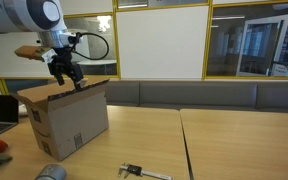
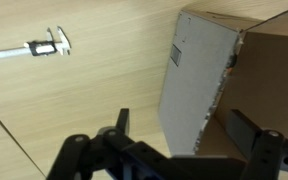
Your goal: Put the objects to the right of the box in the box
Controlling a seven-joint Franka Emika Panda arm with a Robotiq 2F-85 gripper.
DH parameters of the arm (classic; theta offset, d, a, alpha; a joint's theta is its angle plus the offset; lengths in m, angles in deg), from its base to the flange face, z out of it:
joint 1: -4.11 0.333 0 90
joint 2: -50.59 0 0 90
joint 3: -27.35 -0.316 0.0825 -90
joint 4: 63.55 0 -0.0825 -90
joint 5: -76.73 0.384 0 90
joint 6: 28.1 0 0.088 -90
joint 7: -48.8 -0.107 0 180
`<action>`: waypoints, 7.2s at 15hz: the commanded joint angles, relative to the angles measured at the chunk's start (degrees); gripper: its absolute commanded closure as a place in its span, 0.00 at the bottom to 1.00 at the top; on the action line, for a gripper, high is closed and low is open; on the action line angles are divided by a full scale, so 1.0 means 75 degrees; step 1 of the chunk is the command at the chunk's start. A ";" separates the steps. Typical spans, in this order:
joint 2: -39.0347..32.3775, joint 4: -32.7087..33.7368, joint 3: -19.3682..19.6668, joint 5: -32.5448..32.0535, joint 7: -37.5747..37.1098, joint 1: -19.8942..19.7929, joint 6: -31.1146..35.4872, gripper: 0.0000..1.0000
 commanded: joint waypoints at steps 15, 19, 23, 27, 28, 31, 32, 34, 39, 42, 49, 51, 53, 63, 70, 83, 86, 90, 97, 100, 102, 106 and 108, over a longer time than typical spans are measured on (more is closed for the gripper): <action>-0.1690 -0.1178 0.1182 0.3609 -0.1300 -0.1391 0.1765 0.00; -0.2179 -0.1411 0.1267 0.4491 -0.1855 -0.1393 0.2595 0.00; -0.2634 -0.1622 0.1295 0.5107 -0.2631 -0.1414 0.3408 0.00; -0.3206 -0.1632 0.1369 0.5738 -0.2918 -0.1453 0.4174 0.00; -0.3370 -0.1590 0.1405 0.5792 -0.2887 -0.1484 0.4274 0.00; -0.3823 -0.1373 0.1572 0.5694 -0.2896 -0.1541 0.4275 0.00; -0.3959 -0.1307 0.1688 0.5523 -0.3004 -0.1498 0.4250 0.00; -0.4219 -0.1095 0.1899 0.5241 -0.3123 -0.1445 0.4106 0.00; -0.4740 -0.0434 0.2243 0.4469 -0.3323 -0.1499 0.3778 0.00; -0.5063 0.0008 0.2321 0.4062 -0.3490 -0.1550 0.3485 0.00; -0.5655 0.0597 0.2168 0.3843 -0.3544 -0.1647 0.3090 0.00; -0.5734 0.0634 0.2126 0.3860 -0.3540 -0.1635 0.3039 0.00; -0.5797 0.0640 0.2074 0.3879 -0.3531 -0.1617 0.3030 0.00; -0.5994 0.0618 0.1937 0.3923 -0.3479 -0.1627 0.2983 0.00; -0.6048 0.0627 0.1961 0.3893 -0.3479 -0.1621 0.2966 0.34; -0.5359 0.0222 0.2234 0.3639 -0.3759 -0.1353 0.2939 0.81; -0.4625 -0.0304 0.2630 0.3072 -0.4280 -0.0910 0.3055 0.81; -0.3397 -0.0979 0.3355 0.1470 -0.5502 -0.0058 0.3108 0.81; -0.1210 -0.1224 0.3161 -0.2461 -0.7905 0.0275 0.2395 0.81; -0.0499 -0.1182 0.2357 -0.2915 -0.7753 -0.0102 0.2248 0.81; -0.0138 -0.1132 0.1863 -0.2860 -0.7458 -0.0303 0.2254 0.81; 0.0199 -0.0860 0.1086 -0.2595 -0.6824 -0.0508 0.2227 0.81; 0.0249 -0.0687 0.0837 -0.2406 -0.6399 -0.0532 0.2215 0.81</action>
